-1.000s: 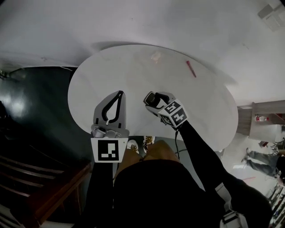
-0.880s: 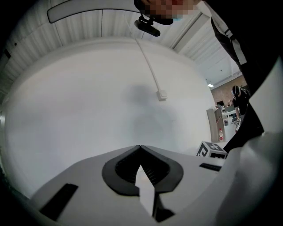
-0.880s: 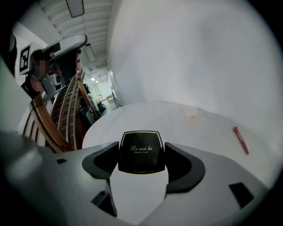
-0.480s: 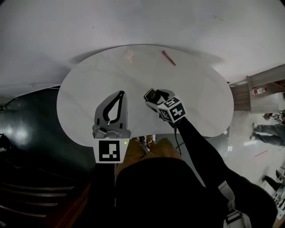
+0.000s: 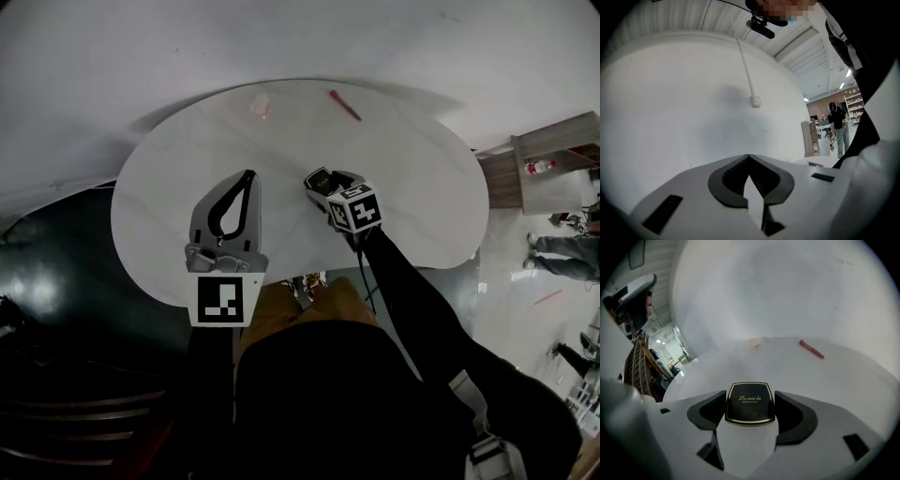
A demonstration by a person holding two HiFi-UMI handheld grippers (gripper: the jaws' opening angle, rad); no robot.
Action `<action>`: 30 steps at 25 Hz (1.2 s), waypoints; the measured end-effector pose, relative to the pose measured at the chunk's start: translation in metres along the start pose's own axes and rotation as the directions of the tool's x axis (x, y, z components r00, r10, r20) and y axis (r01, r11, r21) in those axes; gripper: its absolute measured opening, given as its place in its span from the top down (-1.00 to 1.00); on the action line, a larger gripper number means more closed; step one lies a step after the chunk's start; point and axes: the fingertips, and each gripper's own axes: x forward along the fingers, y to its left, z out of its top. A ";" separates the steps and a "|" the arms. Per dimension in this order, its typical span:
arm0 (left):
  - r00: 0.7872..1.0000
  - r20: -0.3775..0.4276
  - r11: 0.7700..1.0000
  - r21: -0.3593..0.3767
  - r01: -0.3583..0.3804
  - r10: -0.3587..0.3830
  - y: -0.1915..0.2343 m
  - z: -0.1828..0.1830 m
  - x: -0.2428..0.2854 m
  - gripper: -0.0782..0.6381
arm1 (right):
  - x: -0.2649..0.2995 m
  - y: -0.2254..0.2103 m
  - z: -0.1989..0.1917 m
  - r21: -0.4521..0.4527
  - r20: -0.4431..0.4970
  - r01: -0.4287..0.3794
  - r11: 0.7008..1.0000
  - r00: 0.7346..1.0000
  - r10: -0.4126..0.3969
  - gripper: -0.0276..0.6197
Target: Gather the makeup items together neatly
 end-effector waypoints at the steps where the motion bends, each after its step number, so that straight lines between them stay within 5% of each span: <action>1: 1.000 -0.002 1.000 0.007 0.007 -0.007 0.002 -0.001 0.001 0.74 | 0.002 -0.001 -0.001 0.017 -0.003 0.012 1.000 1.000 -0.012 -0.09; 12: 1.000 -0.005 1.000 -0.009 0.024 -0.024 0.023 -0.008 0.009 0.74 | 0.017 -0.021 0.000 0.218 0.006 0.151 0.964 0.988 -0.156 -0.09; 20: 1.000 -0.007 0.999 -0.030 0.021 -0.021 0.029 -0.013 0.014 0.74 | 0.017 -0.037 0.004 0.360 -0.025 0.284 0.889 0.955 -0.296 -0.09; 30: 1.000 -0.006 0.999 -0.040 0.010 -0.011 0.035 -0.017 0.018 0.74 | 0.012 -0.043 0.003 0.400 -0.014 0.311 0.862 0.943 -0.334 -0.09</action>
